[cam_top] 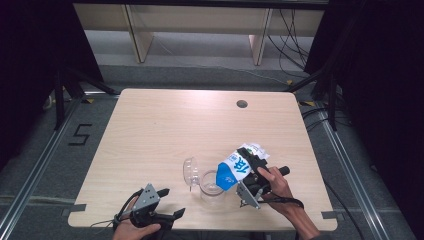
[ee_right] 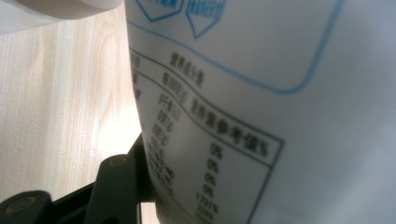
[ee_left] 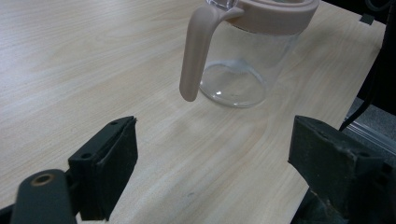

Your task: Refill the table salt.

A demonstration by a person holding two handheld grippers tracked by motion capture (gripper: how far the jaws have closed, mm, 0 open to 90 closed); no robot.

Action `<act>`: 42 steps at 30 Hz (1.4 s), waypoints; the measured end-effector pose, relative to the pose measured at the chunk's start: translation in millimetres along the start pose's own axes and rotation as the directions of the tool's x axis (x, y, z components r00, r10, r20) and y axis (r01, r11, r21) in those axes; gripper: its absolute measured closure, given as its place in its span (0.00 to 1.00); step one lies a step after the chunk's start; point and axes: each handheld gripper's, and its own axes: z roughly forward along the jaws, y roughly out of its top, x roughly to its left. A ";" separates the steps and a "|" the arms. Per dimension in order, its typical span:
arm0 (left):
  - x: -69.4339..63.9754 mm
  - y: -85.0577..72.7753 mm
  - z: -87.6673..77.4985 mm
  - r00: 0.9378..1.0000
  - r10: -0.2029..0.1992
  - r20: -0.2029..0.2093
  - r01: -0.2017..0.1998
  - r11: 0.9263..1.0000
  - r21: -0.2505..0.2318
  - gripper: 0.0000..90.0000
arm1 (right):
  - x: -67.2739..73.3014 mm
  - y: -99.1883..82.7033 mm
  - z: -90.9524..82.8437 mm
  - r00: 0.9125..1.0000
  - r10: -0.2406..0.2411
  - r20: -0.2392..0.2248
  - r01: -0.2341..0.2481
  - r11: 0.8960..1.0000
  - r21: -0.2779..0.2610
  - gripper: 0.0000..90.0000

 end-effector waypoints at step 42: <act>0.1 0.6 -0.4 1.000 0.002 -0.003 -0.002 1.000 0.006 0.17 | 4.6 1.9 0.2 0.999 -0.043 0.022 0.043 0.999 0.019 0.53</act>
